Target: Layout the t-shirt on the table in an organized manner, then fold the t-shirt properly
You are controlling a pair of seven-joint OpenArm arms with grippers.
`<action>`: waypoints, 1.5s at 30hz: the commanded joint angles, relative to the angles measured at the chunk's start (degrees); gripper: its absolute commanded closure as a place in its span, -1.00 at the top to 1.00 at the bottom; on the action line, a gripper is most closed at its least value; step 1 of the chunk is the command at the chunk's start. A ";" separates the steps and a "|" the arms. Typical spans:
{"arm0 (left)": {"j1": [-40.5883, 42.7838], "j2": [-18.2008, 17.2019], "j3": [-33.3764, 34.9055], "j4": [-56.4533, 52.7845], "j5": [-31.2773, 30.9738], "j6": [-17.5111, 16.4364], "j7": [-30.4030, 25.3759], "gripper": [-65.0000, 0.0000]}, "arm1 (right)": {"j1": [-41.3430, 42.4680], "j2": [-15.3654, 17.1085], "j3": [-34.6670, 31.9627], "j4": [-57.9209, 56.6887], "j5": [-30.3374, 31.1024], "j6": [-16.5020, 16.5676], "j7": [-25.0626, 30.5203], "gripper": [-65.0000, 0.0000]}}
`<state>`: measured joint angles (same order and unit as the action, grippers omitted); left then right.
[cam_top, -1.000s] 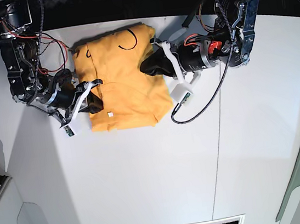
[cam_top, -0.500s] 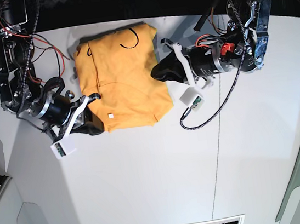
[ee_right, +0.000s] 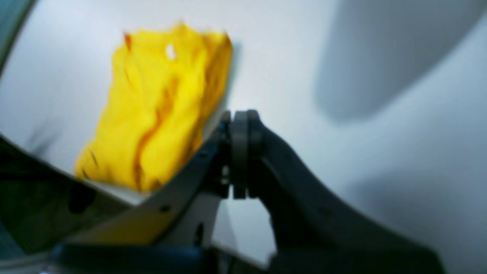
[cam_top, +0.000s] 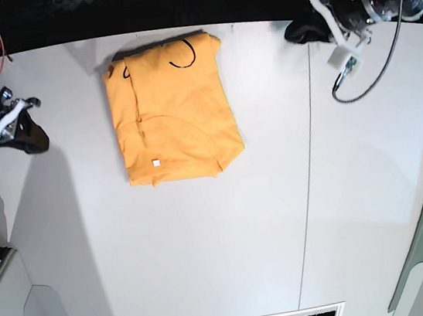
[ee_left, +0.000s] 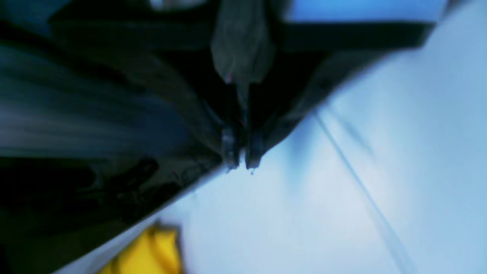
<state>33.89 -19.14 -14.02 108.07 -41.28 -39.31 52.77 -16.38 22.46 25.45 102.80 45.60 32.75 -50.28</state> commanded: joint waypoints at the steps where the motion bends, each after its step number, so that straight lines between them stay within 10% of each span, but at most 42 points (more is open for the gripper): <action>1: 2.56 -0.57 -1.64 2.43 -1.29 -0.69 -1.07 -0.86 | -2.03 2.05 0.96 1.03 1.60 0.50 1.07 -1.00; 17: 24.70 -1.86 -4.13 -7.19 5.22 -0.69 1.53 -0.86 | -29.70 4.20 -10.25 -0.04 -10.01 0.85 0.39 -1.00; 31: 2.89 -2.91 26.38 -46.58 28.30 14.95 1.03 -0.86 | -18.80 4.17 -34.93 -25.62 -18.21 -4.85 -4.66 -1.00; 45: -19.87 6.60 42.51 -74.23 28.50 15.12 -1.75 -0.91 | -2.36 2.19 -38.38 -46.36 -17.09 -7.45 -10.12 -1.00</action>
